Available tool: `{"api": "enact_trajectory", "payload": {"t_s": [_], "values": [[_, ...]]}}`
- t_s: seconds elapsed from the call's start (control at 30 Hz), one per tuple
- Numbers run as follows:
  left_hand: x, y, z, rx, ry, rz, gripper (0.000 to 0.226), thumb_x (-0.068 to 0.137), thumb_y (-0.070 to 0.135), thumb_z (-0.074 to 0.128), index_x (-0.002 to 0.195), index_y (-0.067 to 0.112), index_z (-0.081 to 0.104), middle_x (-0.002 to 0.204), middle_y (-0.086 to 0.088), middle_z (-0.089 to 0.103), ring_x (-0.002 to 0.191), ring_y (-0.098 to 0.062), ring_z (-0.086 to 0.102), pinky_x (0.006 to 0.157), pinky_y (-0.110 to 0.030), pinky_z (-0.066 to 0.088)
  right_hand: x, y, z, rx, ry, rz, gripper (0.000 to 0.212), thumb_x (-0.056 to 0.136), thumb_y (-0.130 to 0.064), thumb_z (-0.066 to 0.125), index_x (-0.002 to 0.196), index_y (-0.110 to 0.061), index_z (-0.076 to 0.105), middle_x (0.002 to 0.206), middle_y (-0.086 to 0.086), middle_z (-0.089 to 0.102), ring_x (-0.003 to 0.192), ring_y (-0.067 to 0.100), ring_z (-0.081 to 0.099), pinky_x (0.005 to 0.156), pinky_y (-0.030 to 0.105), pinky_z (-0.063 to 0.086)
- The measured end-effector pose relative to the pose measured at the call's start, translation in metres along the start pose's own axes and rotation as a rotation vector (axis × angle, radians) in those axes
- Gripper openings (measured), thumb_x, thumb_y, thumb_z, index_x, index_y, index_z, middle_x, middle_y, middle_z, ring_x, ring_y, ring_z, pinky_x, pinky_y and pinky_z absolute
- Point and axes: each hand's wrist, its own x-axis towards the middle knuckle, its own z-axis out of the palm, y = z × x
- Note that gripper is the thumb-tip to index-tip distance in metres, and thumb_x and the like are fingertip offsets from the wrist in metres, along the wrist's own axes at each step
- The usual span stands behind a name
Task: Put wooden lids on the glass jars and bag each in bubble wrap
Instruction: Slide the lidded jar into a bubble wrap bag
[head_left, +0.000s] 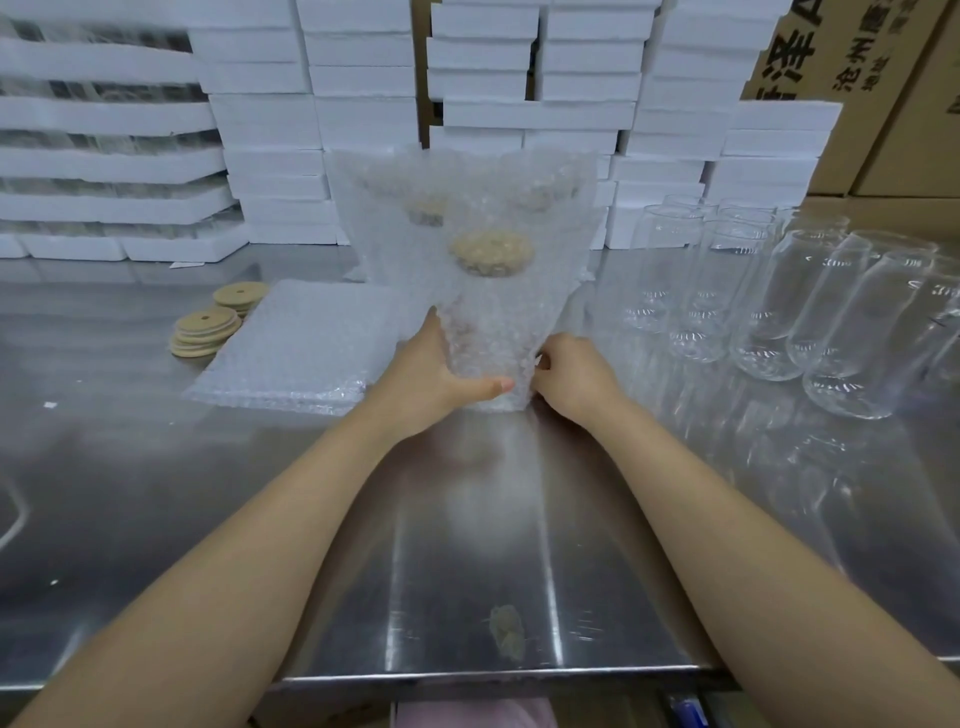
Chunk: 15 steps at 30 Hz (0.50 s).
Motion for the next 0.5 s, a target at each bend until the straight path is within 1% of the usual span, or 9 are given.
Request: {"api": "enact_trajectory", "payload": {"t_s": [0.07,0.1,0.17,0.23,0.3,0.33,0.4,0.43,0.5], "values": [[0.000,0.003,-0.002,0.032,-0.076,0.014,0.113,0.064,0.034,0.088,0.150,0.022,0.015,0.147,0.017,0.035,0.133,0.004,0.036,0.111,-0.022,0.030,0.001,0.002,-0.001,0.005,0.063,0.026,0.036,0.085,-0.007,0.054,0.054,-0.022,0.043,0.069,0.005,0.054,0.077,0.029,0.055,0.064,0.028,0.031],[0.000,0.007,-0.003,0.040,-0.080,0.000,0.124,0.063,0.044,0.084,0.153,0.024,0.002,0.149,0.022,0.024,0.134,0.007,0.028,0.109,-0.017,0.025,0.002,0.001,-0.002,0.046,0.110,0.034,0.034,0.087,-0.005,0.050,0.056,-0.017,0.047,0.071,0.011,0.057,0.078,0.031,0.056,0.064,0.029,0.031],[0.001,0.016,-0.005,-0.039,0.049,-0.073,0.119,0.067,0.067,0.064,0.152,0.026,-0.007,0.147,0.023,0.020,0.133,0.007,0.026,0.105,-0.016,0.023,0.009,-0.004,-0.005,0.333,0.195,0.116,0.027,0.095,-0.007,0.044,0.072,-0.004,0.059,0.081,0.020,0.063,0.081,0.031,0.058,0.072,0.033,0.041],[0.006,0.019,-0.005,-0.260,0.281,-0.120,0.085,0.088,0.070,0.036,0.153,0.026,0.006,0.149,0.013,0.033,0.130,-0.001,0.039,0.108,-0.024,0.025,0.013,-0.015,-0.005,0.794,0.197,0.254,0.037,0.103,-0.022,0.038,0.086,-0.004,0.065,0.087,0.013,0.070,0.085,0.027,0.065,0.089,0.037,0.052],[0.010,0.021,-0.003,-0.471,0.453,-0.149,0.056,0.101,0.052,0.021,0.149,0.022,0.023,0.142,0.003,0.045,0.118,-0.005,0.049,0.109,-0.026,0.031,0.014,-0.022,0.001,1.121,0.135,0.298,0.040,0.105,-0.038,0.032,0.091,-0.021,0.065,0.087,-0.002,0.072,0.088,0.017,0.067,0.096,0.034,0.051],[0.010,0.021,-0.001,-0.538,0.476,-0.160,0.050,0.103,0.048,0.017,0.143,0.023,0.033,0.137,0.003,0.051,0.112,-0.004,0.053,0.104,-0.021,0.037,0.015,-0.024,0.005,1.228,0.095,0.285,0.040,0.105,-0.044,0.030,0.094,-0.026,0.064,0.092,-0.007,0.072,0.095,0.015,0.067,0.101,0.034,0.048],[0.008,0.019,0.008,-0.645,0.431,-0.198,0.046,0.102,0.049,0.013,0.128,0.030,0.046,0.121,0.009,0.059,0.100,0.004,0.060,0.090,-0.010,0.045,0.013,-0.029,0.015,1.384,0.012,0.251,0.045,0.103,-0.052,0.026,0.107,-0.027,0.063,0.116,-0.008,0.068,0.116,0.016,0.061,0.111,0.037,0.040],[0.007,0.016,0.014,-0.681,0.381,-0.227,0.048,0.101,0.051,0.011,0.126,0.031,0.047,0.121,0.011,0.058,0.105,0.003,0.059,0.092,-0.011,0.045,0.011,-0.031,0.019,1.398,0.000,0.242,0.050,0.102,-0.055,0.024,0.118,-0.025,0.061,0.123,-0.009,0.064,0.122,0.015,0.057,0.113,0.037,0.037],[0.009,0.009,0.023,-0.726,0.310,-0.296,0.061,0.100,0.055,0.010,0.133,0.022,0.049,0.131,0.007,0.056,0.123,-0.009,0.053,0.106,-0.024,0.040,0.008,-0.032,0.027,1.360,-0.001,0.224,0.057,0.102,-0.056,0.022,0.134,-0.021,0.053,0.128,-0.009,0.060,0.122,0.011,0.055,0.113,0.033,0.036]]}}
